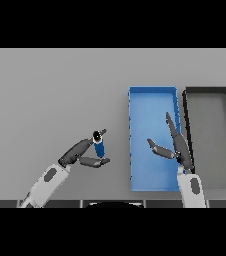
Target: Pick up the blue pipe and place it into the blue bin.
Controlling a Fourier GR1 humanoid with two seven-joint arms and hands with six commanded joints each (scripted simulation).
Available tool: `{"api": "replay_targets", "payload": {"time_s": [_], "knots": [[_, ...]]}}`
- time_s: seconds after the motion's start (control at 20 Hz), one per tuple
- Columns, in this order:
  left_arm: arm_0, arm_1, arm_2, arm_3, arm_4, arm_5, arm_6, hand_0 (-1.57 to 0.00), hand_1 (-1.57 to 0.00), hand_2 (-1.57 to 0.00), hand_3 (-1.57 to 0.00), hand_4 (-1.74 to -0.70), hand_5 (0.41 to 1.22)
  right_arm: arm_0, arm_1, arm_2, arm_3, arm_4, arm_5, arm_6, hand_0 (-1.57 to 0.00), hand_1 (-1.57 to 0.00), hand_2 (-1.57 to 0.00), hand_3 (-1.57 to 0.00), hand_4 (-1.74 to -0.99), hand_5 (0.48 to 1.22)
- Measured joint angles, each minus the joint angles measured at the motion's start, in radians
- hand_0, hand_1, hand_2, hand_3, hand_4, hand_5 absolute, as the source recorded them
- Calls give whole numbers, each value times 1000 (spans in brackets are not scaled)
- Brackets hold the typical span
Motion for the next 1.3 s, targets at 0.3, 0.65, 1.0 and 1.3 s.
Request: {"api": "replay_targets", "payload": {"time_s": [0.3, 0.65, 1.0, 1.3], "knots": [[-39, -84, 16, 94, 43, -23, -58, 1, -118, -269, -202, -1217, 635, -14, -23, -15, 7, 0, 2, 8, 1, 1, 1, 1, -1188, 556], [-24, -145, 27, 86, 84, -20, -74, -1099, -1190, -1246, -1196, -1588, 1078, -4, -14, -6, 8, 10, -2, 1, 1, 1, 1, 1, -1179, 561], [-8, -154, -18, 56, 18, 14, -116, -1472, -1491, -1503, -1489, -1502, 1191, -1, -8, -1, 8, 17, -7, 1, 1, 1, 1, 1, -1166, 556], [-24, -207, 10, -48, 32, 18, -170, -1545, -1550, -1553, -1549, -1478, 1213, -15, -23, -9, 22, 30, -12, 15, 1, 1, 1, 1, -1138, 552]]}}
